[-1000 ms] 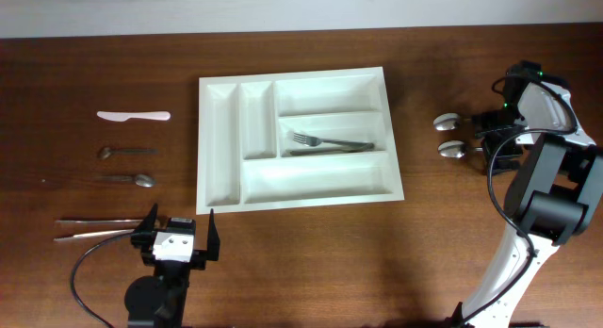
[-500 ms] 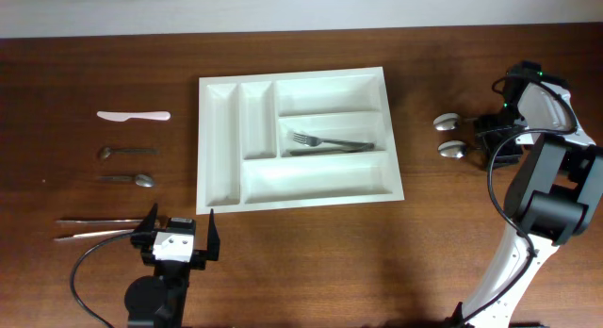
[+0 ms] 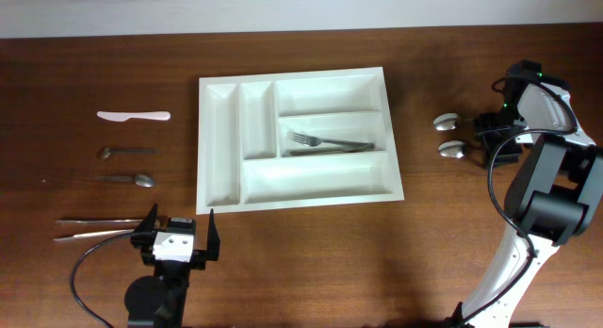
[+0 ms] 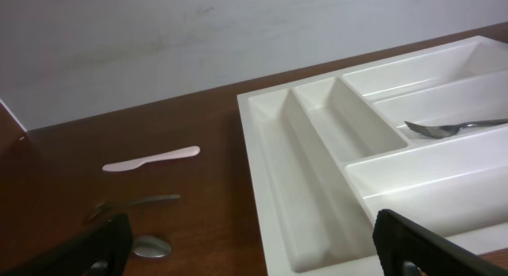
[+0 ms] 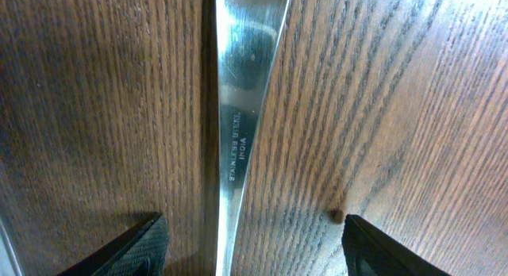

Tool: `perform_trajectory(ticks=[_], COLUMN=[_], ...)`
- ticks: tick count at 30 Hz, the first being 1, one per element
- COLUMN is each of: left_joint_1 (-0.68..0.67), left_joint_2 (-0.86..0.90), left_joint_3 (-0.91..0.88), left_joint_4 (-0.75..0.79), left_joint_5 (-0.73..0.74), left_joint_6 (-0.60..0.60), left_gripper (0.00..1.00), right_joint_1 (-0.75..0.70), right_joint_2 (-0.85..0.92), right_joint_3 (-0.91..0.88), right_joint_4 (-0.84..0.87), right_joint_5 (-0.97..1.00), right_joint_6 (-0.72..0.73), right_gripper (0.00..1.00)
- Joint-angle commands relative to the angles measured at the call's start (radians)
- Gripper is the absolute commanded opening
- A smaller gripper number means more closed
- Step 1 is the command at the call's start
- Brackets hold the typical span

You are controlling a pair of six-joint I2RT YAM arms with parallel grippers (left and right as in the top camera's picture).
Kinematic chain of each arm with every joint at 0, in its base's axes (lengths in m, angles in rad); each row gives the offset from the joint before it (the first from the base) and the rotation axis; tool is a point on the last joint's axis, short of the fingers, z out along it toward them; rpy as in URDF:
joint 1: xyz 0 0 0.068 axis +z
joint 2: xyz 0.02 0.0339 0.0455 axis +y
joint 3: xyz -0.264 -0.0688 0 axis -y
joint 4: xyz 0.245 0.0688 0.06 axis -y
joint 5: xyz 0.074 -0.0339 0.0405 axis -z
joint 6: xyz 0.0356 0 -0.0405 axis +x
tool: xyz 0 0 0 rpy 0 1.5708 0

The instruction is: Pack container

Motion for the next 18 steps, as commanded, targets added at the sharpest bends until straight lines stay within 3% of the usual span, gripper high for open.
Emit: perform_trajectory(ticks=[1,12,18], left_joint_1=[0.001,0.001,0.001], left_joint_2=[-0.008,-0.008,-0.008], left_joint_3=[-0.010,-0.010,-0.010], left_joint_4=[0.002,0.002,0.002], left_joint_5=[-0.007,-0.007,-0.007], left_joint_6=[0.013,0.013,0.013], left_gripper=[0.99,0.99,0.99], right_joint_1=[-0.002,-0.002,-0.002], right_joint_2=[0.021,0.021,0.021], right_joint_3=[-0.039,-0.042,-0.042], right_joint_4=[0.026,0.048,0.048], right_joint_5=[0.018,0.003,-0.011], right_joint_6=[-0.021,-0.070,-0.070], right_gripper=[0.75,0.76,0.59])
